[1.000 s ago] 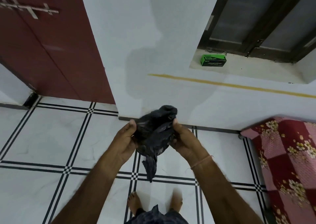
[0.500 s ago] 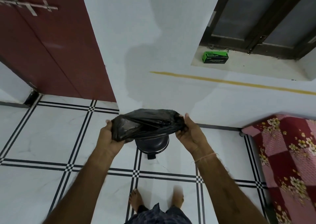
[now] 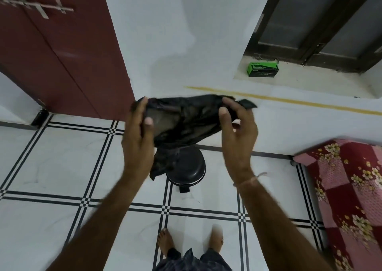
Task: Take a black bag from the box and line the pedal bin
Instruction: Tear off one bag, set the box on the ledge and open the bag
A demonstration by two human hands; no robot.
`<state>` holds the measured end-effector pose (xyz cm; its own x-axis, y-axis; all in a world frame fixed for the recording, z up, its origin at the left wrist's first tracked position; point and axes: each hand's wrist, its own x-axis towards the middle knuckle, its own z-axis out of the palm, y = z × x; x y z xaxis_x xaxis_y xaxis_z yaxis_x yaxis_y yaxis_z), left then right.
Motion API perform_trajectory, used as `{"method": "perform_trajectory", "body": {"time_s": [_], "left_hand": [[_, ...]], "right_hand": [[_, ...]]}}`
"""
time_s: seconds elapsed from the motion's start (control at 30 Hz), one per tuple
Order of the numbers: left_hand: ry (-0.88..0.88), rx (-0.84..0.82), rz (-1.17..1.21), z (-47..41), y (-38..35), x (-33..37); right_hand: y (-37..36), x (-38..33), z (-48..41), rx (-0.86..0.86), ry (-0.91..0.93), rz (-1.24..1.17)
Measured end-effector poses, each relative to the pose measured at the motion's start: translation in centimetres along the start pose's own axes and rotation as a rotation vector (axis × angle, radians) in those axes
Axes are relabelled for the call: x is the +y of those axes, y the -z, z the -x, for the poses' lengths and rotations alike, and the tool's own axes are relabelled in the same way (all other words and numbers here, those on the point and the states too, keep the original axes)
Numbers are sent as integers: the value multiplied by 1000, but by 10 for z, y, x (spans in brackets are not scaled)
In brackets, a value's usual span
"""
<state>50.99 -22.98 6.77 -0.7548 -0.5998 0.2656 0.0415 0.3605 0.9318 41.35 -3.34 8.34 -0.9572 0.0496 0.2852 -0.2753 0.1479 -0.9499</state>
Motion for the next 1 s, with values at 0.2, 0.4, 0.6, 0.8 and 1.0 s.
{"method": "perform_trajectory", "body": {"time_s": [0.2, 0.4, 0.6, 0.8, 1.0], "left_hand": [[321, -240, -103, 39, 10, -87], [396, -352, 0, 55, 11, -88], [378, -347, 29, 55, 24, -92], [556, -182, 218, 39, 38, -100], [524, -177, 197, 33, 20, -105]], "right_hand": [[10, 91, 54, -132, -460, 244], [23, 86, 69, -168, -536, 68], [4, 79, 56, -90, -589, -82], [-7, 83, 30, -133, -620, -1], [-5, 79, 22, -148, -546, -3]]}}
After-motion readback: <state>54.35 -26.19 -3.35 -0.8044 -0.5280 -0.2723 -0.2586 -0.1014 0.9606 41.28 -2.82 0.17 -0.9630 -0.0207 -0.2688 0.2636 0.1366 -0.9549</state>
